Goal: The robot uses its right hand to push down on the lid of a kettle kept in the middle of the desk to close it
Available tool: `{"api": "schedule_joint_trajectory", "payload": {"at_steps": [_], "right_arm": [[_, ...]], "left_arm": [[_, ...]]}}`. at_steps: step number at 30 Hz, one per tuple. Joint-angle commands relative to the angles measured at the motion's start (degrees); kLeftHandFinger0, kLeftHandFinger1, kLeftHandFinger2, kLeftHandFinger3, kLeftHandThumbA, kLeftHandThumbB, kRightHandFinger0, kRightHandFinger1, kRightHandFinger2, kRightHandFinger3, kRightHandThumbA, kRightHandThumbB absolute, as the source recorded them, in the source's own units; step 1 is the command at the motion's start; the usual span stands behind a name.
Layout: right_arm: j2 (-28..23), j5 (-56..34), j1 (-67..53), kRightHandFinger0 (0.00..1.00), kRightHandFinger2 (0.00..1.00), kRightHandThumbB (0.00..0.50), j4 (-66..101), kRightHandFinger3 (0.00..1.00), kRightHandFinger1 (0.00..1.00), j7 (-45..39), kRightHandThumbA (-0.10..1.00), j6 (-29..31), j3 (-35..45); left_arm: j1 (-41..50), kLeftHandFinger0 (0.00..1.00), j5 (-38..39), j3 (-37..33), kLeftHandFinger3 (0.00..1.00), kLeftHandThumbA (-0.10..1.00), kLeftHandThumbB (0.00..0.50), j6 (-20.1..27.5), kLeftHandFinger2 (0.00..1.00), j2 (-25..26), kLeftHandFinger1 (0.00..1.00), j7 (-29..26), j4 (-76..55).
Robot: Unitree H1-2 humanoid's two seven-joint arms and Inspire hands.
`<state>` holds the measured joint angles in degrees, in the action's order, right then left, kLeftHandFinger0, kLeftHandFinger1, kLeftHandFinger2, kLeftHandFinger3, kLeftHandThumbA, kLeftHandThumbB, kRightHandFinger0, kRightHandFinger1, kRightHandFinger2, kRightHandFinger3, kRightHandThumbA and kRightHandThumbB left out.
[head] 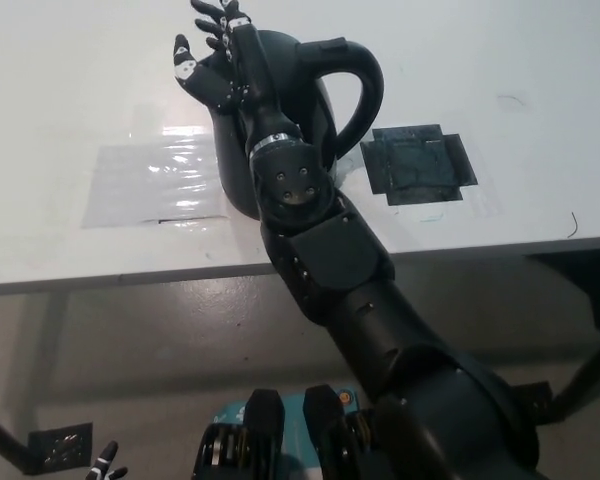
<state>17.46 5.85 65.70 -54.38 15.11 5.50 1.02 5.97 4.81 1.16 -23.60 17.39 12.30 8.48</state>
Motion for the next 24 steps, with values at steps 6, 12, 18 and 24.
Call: {"api": "schedule_joint_trajectory", "payload": {"at_steps": [6, 12, 18, 24], "right_arm": [[-5.2, 0.4, 1.4, 1.0, 1.0, 0.138, 33.0, 1.0, 1.0, -7.1, 0.39, -16.4, -2.9], [-8.8, -1.9, 2.9, 1.0, 1.0, 0.122, 49.9, 1.0, 1.0, -10.7, 0.33, -27.4, -3.0], [-13.0, -4.8, -0.4, 1.0, 1.0, 0.113, 63.2, 1.0, 1.0, -14.2, 0.33, -32.4, -3.4], [-17.2, -6.6, -10.3, 1.0, 1.0, 0.104, 77.1, 1.0, 1.0, -16.5, 0.38, -32.4, -4.9]], "left_arm": [[0.0, 1.0, -0.4, 1.1, 1.0, 1.0, 0.13, 2.5, 1.0, 2.1, 1.0, 0.3, 0.5], [0.7, 1.0, -0.6, 1.5, 1.0, 1.0, 0.119, 2.0, 1.0, 2.5, 1.0, -0.2, 0.1], [1.6, 1.0, -0.3, 1.9, 1.0, 1.0, 0.128, 2.8, 1.0, 2.5, 1.0, -0.2, 0.2], [1.5, 1.0, -0.5, 2.1, 1.0, 1.0, 0.124, 2.6, 1.0, 2.6, 1.0, -0.5, 0.2]]}}
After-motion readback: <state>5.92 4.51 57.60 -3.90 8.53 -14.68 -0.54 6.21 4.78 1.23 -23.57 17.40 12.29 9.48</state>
